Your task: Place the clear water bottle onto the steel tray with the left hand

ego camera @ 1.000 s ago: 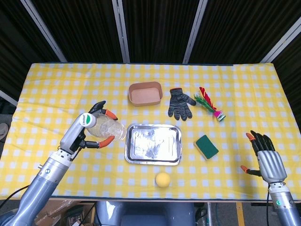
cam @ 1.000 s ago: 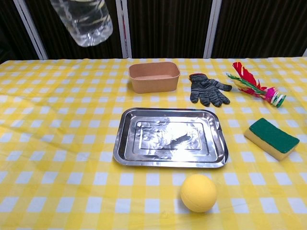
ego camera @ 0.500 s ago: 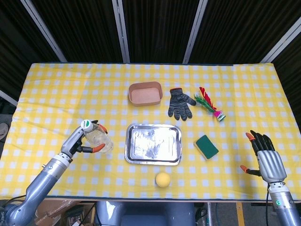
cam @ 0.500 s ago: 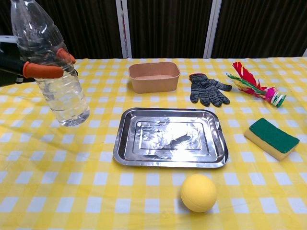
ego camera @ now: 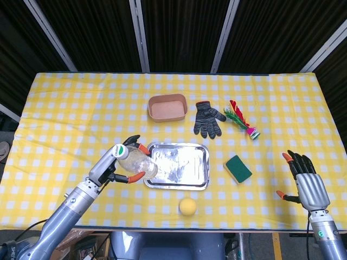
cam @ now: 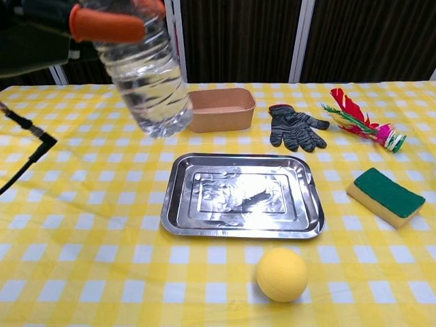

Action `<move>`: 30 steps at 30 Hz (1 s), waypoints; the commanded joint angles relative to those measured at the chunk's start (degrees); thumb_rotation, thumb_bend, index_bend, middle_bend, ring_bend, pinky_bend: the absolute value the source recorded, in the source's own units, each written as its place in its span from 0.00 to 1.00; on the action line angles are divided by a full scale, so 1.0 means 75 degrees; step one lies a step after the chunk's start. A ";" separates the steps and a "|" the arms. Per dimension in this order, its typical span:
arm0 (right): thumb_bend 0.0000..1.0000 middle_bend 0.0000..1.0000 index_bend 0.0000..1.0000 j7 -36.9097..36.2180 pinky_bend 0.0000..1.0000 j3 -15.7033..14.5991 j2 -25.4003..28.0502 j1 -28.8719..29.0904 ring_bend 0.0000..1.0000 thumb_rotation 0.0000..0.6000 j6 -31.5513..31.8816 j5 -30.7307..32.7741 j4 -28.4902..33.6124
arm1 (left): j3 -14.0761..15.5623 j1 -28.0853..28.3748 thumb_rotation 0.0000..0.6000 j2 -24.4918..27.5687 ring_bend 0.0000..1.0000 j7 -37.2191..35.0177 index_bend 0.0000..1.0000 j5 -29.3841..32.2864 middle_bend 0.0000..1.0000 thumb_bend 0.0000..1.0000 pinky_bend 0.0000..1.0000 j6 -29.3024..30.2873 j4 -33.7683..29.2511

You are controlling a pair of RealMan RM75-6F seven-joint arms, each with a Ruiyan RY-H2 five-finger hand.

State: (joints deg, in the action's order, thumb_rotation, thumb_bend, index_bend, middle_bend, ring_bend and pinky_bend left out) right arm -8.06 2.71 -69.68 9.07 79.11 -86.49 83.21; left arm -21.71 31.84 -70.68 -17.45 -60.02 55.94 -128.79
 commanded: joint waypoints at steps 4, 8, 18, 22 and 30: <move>0.05 0.00 0.05 -0.0034 0.00 0.0004 0.0020 -0.0002 0.00 1.00 0.0027 -0.0017 0.0023 | -0.0399 0.1018 1.00 -0.0897 0.00 0.1836 0.50 0.1030 0.46 0.47 0.00 0.1199 -0.0827; 0.05 0.00 0.05 -0.0081 0.00 0.0004 0.0054 -0.0010 0.00 1.00 0.0036 -0.0015 0.0052 | -0.0071 0.1182 1.00 -0.1249 0.00 0.2489 0.50 0.1290 0.46 0.47 0.00 0.1597 -0.0827; 0.05 0.00 0.05 -0.0072 0.00 -0.0012 0.0076 -0.0019 0.00 1.00 0.0045 -0.0031 0.0110 | 0.0763 0.0738 1.00 -0.1631 0.00 0.2111 0.50 0.1787 0.46 0.47 0.00 0.1633 0.0727; 0.05 0.00 0.05 -0.0044 0.00 -0.0005 0.0044 -0.0005 0.00 1.00 0.0001 0.0008 0.0079 | 0.0607 0.0819 1.00 -0.1926 0.00 0.1808 0.50 0.1723 0.47 0.48 0.00 0.1382 0.1224; 0.05 0.00 0.05 -0.0014 0.00 0.0015 0.0008 0.0026 0.00 1.00 -0.0065 0.0061 0.0016 | 0.0104 0.1708 1.00 -0.3345 0.00 0.2054 0.50 0.2056 0.46 0.48 0.00 0.0996 0.2129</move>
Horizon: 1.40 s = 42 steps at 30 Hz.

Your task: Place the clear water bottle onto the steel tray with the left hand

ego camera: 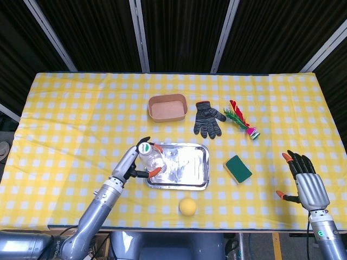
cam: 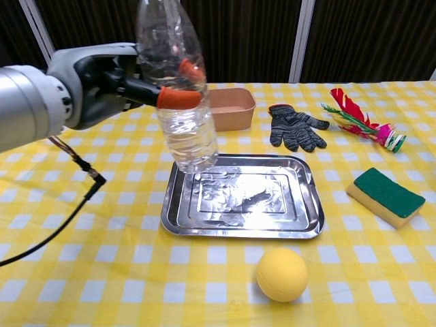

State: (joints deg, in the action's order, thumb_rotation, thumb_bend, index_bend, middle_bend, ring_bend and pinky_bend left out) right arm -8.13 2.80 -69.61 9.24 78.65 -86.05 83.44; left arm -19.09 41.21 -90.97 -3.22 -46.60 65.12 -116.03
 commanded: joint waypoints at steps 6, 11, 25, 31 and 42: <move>0.05 0.00 0.05 -0.0105 0.00 0.0016 0.0018 0.0013 0.00 1.00 -0.0038 0.0036 -0.0072 | -0.0389 0.1084 1.00 -0.1672 0.00 0.0589 0.50 0.0644 0.46 0.48 0.00 -0.0293 0.0952; 0.05 0.00 0.05 -0.0160 0.00 -0.0003 0.0041 -0.0003 0.00 1.00 -0.0018 0.0010 -0.0080 | -0.0211 0.0946 1.00 -0.1492 0.00 0.1209 0.50 0.0715 0.46 0.48 0.00 0.0308 0.0690; 0.05 0.00 0.05 0.0035 0.00 -0.0053 0.0024 -0.0019 0.00 1.00 0.0022 -0.0061 0.0084 | 0.0931 -0.2367 1.00 0.3372 0.00 -0.0935 0.50 -0.1379 0.46 0.48 0.00 0.1617 -0.0976; 0.05 0.00 0.05 0.0126 0.00 -0.0074 -0.0002 -0.0005 0.00 1.00 -0.0003 -0.0082 0.0131 | 0.1193 -0.2980 1.00 0.3972 0.00 -0.3324 0.50 -0.2025 0.46 0.48 0.00 0.0623 0.0344; 0.05 0.00 0.05 0.0011 0.00 -0.0036 0.0030 0.0012 0.00 1.00 -0.0093 0.0039 0.0063 | 0.0658 -0.1436 1.00 0.1414 0.00 -0.1660 0.50 -0.1380 0.47 0.48 0.00 -0.0305 0.0896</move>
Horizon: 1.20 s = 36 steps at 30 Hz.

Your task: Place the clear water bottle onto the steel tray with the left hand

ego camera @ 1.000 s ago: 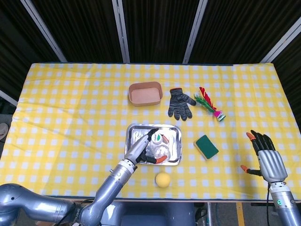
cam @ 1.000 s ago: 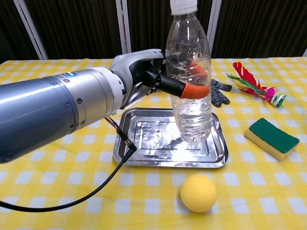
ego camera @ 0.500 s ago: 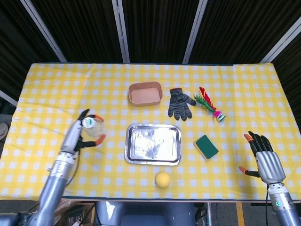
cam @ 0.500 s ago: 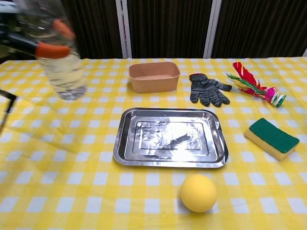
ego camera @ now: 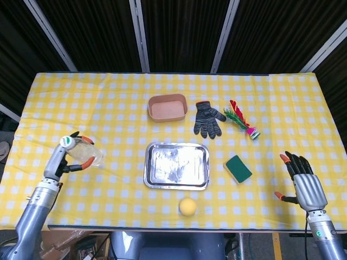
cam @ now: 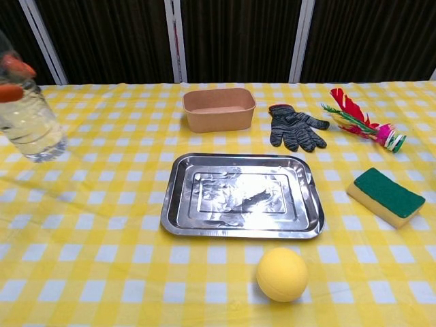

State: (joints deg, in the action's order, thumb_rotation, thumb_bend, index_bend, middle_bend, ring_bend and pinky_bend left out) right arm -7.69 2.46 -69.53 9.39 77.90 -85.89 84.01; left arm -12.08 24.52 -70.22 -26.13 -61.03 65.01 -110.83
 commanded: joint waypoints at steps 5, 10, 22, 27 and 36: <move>0.05 0.00 0.05 -0.0143 0.00 0.0008 0.0047 -0.0013 0.00 1.00 0.0026 -0.0007 -0.0036 | -0.0765 0.1657 1.00 -0.2690 0.00 0.2902 0.50 0.1459 0.46 0.48 0.00 0.0036 0.0369; 0.05 0.00 0.05 -0.0179 0.00 -0.0013 0.0029 0.0011 0.00 1.00 -0.0020 -0.0034 -0.0080 | -0.1156 0.2308 1.00 -0.3706 0.00 0.3996 0.50 0.2084 0.47 0.48 0.00 0.0472 0.0607; 0.05 0.00 0.05 -0.0270 0.00 -0.0013 0.0025 0.0018 0.00 1.00 -0.0050 -0.0014 -0.0112 | -0.1177 0.2825 1.00 -0.5358 0.00 0.4207 0.49 0.2599 0.46 0.48 0.00 0.0210 0.2328; 0.05 0.00 0.05 -0.0328 0.00 -0.0005 0.0039 0.0026 0.00 1.00 -0.0057 -0.0012 -0.0124 | -0.1167 0.2844 1.00 -0.5726 0.00 0.3881 0.49 0.2448 0.46 0.48 0.00 -0.0164 0.3014; 0.05 0.00 0.05 -0.0381 0.00 -0.0020 0.0046 0.0015 0.00 1.00 -0.0004 -0.0069 -0.0124 | -0.1084 0.2688 1.00 -0.5765 0.00 0.3601 0.28 0.1894 0.30 0.36 0.00 -0.0424 0.3249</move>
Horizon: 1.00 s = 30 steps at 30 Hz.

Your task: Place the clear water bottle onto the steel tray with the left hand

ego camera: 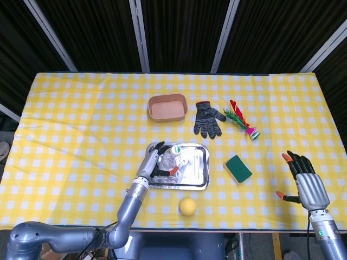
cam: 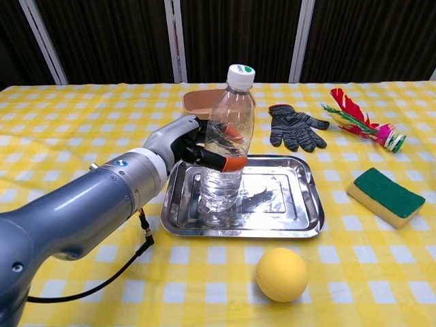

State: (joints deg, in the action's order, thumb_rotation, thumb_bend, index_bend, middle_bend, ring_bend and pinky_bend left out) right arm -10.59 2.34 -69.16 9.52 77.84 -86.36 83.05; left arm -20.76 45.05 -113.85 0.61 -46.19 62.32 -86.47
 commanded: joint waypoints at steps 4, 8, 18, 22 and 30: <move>0.05 0.00 0.05 0.0025 0.00 -0.0006 -0.0007 -0.0001 0.00 1.00 0.0008 -0.0009 0.0016 | 0.0193 -0.0117 1.00 0.0236 0.00 0.0020 0.09 -0.0294 0.15 0.25 0.00 -0.0252 -0.0100; 0.05 0.00 0.05 0.0032 0.00 0.0002 -0.0008 -0.0001 0.00 1.00 0.0008 0.0006 0.0014 | 0.0273 -0.0245 1.00 0.0489 0.00 -0.0199 0.02 -0.0536 0.11 0.23 0.00 -0.0470 -0.0348; 0.05 0.00 0.05 0.0108 0.00 -0.0005 -0.0016 -0.0002 0.00 1.00 -0.0016 0.0032 0.0058 | 0.0725 -0.0843 1.00 0.1587 0.00 -0.0358 0.00 -0.1427 0.00 0.20 0.00 -0.0260 -0.1562; 0.05 0.00 0.05 0.0156 0.00 -0.0019 -0.0022 0.0004 0.00 1.00 -0.0026 0.0016 0.0082 | 0.1077 -0.1442 1.00 0.2617 0.00 -0.0635 0.00 -0.2056 0.00 0.20 0.00 0.0142 -0.2499; 0.05 0.00 0.05 0.0188 0.00 -0.0021 -0.0007 -0.0012 0.00 1.00 0.0070 -0.0056 0.0154 | 0.1976 -0.3566 1.00 0.4753 0.00 -0.1295 0.00 -0.4181 0.04 0.21 0.00 0.2948 -0.2281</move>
State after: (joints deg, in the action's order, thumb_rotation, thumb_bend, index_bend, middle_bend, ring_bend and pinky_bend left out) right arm -9.19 2.18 -69.22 9.42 78.37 -86.78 84.21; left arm -9.01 26.09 -83.20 -7.85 -72.02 73.39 -107.19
